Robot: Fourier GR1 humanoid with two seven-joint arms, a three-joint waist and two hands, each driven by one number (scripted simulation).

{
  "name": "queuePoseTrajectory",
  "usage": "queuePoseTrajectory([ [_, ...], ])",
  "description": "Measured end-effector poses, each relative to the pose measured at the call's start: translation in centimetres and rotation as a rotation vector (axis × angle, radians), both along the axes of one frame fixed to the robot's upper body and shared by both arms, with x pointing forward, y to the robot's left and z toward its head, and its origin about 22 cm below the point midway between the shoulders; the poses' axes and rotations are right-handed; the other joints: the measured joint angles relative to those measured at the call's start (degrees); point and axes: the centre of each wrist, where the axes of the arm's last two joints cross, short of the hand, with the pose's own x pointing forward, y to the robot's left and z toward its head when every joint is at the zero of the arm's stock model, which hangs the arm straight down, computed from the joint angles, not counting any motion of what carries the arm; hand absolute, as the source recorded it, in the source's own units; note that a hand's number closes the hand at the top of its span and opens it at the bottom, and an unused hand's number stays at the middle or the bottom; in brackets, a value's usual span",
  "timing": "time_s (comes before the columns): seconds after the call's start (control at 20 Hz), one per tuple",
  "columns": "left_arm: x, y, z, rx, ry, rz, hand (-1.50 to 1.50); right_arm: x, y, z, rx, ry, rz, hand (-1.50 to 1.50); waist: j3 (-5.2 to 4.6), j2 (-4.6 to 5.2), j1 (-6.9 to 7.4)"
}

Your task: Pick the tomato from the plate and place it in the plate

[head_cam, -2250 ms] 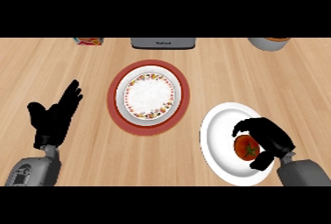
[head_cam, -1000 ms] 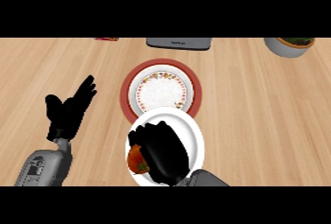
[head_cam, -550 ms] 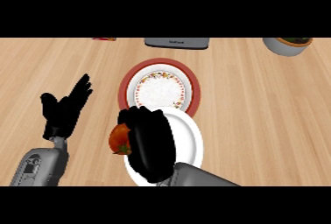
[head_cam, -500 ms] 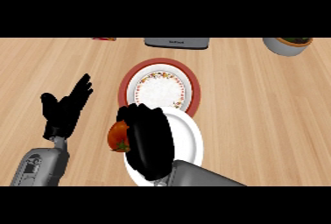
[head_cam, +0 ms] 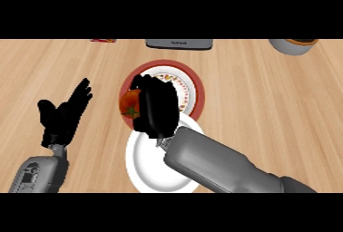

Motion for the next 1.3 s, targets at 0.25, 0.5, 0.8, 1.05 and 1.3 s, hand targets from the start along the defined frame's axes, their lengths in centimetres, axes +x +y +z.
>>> queuePoseTrajectory([
  [0.25,0.4,0.1,0.1,-0.004,-0.007,0.01,0.0,2.8,-1.1,-2.1,-0.032,0.042,-0.035,1.5,0.01,0.07,-0.61],
  [0.5,0.4,0.0,0.2,-0.001,-0.014,0.012,0.0,4.8,-2.7,-3.3,-0.025,0.188,-0.029,-1.5,0.05,0.34,-0.5],
  [0.8,-0.2,-0.2,-0.1,-0.005,-0.006,0.01,0.0,6.6,-5.1,-5.0,0.018,0.282,0.068,-1.5,0.08,0.28,-0.62],
  [1.05,-0.3,0.5,-0.1,-0.006,-0.002,0.02,0.0,7.0,-5.4,-4.8,0.095,0.151,0.164,-1.5,0.08,0.15,-0.94],
  [1.3,-0.4,-0.2,-0.2,-0.007,0.0,0.018,0.0,5.8,-4.2,-2.4,0.288,0.03,0.311,-1.5,0.11,-0.03,-1.02],
])
